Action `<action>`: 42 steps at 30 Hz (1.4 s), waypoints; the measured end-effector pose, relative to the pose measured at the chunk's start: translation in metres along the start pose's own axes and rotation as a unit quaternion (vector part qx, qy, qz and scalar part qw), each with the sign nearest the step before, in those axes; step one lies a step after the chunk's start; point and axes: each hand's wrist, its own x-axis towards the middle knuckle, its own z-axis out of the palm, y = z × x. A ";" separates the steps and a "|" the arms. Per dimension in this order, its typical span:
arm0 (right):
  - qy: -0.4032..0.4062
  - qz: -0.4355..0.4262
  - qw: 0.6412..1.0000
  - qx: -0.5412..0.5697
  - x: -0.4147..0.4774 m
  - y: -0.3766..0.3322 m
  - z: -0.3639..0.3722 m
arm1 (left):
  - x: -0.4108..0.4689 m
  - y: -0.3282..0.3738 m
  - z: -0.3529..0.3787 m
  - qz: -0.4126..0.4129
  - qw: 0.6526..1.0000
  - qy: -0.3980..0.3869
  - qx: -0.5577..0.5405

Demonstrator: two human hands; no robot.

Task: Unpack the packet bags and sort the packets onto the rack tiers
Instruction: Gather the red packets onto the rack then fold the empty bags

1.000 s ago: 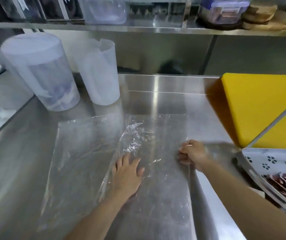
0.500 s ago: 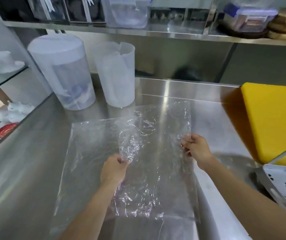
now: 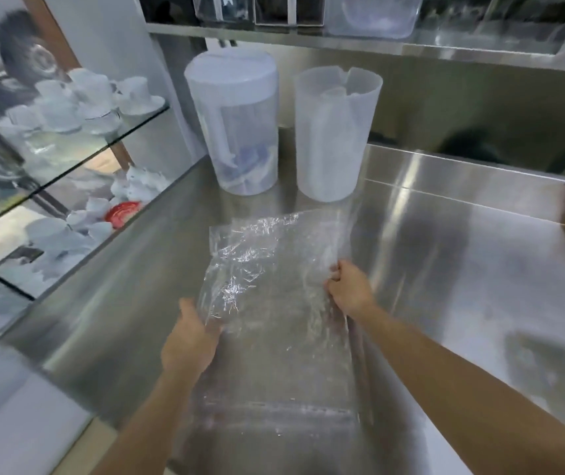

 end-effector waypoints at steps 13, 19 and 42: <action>0.025 -0.016 0.988 -0.152 -0.025 0.029 -0.062 | -0.023 0.064 0.023 0.231 0.930 0.044 0.282; 0.102 0.026 0.989 -0.108 -0.070 0.095 -0.146 | -0.085 0.160 0.099 0.413 0.880 -0.065 0.224; 0.210 0.263 0.927 -0.168 -0.210 0.220 -0.187 | -0.210 0.174 0.234 0.590 0.755 -0.146 0.247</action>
